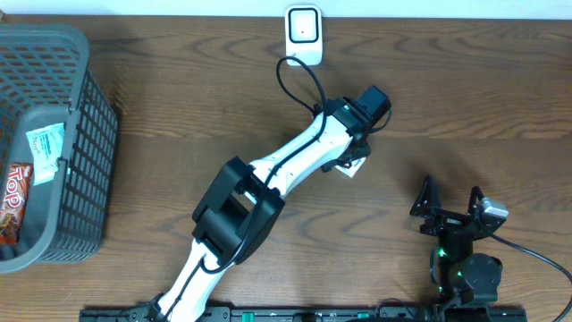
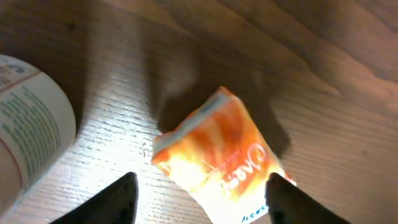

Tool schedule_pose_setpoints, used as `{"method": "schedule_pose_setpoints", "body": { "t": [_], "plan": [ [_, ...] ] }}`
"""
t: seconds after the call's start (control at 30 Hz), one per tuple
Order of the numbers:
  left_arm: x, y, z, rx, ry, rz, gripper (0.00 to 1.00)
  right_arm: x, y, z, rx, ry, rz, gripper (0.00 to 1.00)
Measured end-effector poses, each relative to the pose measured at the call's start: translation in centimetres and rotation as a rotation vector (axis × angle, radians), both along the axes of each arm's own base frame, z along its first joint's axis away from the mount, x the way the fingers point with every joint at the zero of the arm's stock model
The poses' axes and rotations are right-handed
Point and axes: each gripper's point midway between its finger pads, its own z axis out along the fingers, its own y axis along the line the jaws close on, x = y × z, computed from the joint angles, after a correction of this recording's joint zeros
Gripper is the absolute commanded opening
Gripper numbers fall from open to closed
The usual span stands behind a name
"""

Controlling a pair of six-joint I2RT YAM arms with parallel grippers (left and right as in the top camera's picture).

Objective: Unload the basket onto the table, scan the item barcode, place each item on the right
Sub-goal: 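Carry the orange packet to the scanner and drop it right of the jar, then reach into the basket and grasp the mint-green tissue pack with the left gripper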

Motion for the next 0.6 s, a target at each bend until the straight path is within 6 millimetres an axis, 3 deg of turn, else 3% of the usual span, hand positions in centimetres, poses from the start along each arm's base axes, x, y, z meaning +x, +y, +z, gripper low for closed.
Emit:
{"method": "schedule_pose_setpoints", "body": {
  "t": [0.1,0.2,0.3,0.37,0.43,0.5,0.6],
  "plan": [
    [0.5,-0.2,1.1,-0.006,-0.027,-0.057,0.96,0.0,0.0,0.0,0.0,0.0,0.0,0.99],
    [1.9,-0.5,4.3,-0.038,-0.088,-0.117,0.99,0.0,0.0,0.0,0.0,0.0,0.0,0.99],
    [4.0,0.2,11.1,-0.096,-0.214,-0.172,0.98,0.0,0.0,0.0,0.0,0.0,0.0,0.99],
    [5.4,2.3,17.5,-0.138,-0.337,-0.18,0.98,0.0,0.0,0.0,0.0,0.0,0.0,0.99],
    [6.6,6.5,24.4,-0.151,-0.482,-0.14,0.98,0.0,0.0,0.0,0.0,0.0,0.0,0.99],
    [7.1,12.4,30.3,-0.122,-0.616,-0.058,0.98,0.0,0.0,0.0,0.0,0.0,0.0,0.99],
    [6.4,22.8,36.6,-0.009,-0.764,0.094,0.98,0.0,0.0,0.0,0.0,0.0,0.0,0.99]
  ]
}}
